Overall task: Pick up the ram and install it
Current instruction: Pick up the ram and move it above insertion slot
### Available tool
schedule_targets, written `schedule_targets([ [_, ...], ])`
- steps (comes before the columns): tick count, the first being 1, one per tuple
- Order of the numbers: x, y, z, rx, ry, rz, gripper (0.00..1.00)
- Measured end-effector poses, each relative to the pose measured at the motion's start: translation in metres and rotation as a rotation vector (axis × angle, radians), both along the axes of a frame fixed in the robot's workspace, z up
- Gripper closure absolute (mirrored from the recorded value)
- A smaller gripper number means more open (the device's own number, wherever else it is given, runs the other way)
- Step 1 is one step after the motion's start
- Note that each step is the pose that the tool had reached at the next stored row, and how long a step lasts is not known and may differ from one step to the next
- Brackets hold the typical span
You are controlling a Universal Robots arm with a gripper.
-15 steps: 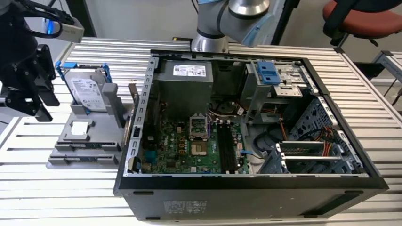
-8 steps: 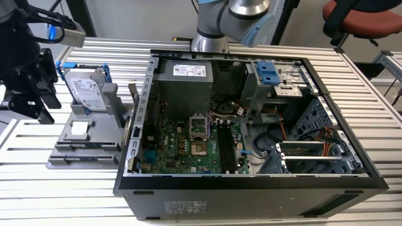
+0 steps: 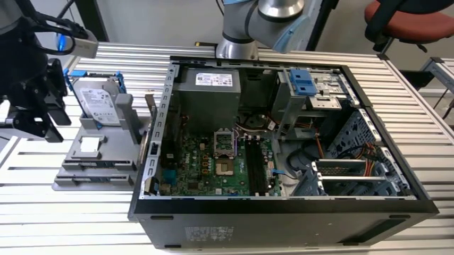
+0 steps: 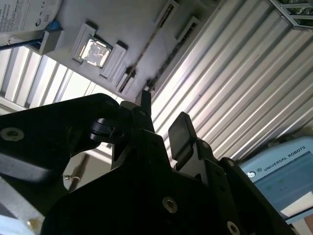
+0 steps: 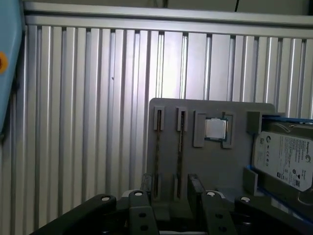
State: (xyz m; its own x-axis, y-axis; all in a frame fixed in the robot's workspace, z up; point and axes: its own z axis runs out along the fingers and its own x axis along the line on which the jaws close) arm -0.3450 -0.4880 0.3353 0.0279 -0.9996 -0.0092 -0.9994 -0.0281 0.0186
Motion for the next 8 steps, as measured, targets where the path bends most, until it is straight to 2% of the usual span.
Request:
schedule_targets([
  [8,0.0001,0.0000,-0.0078,-0.0001,0.0001,-0.003,0.00],
])
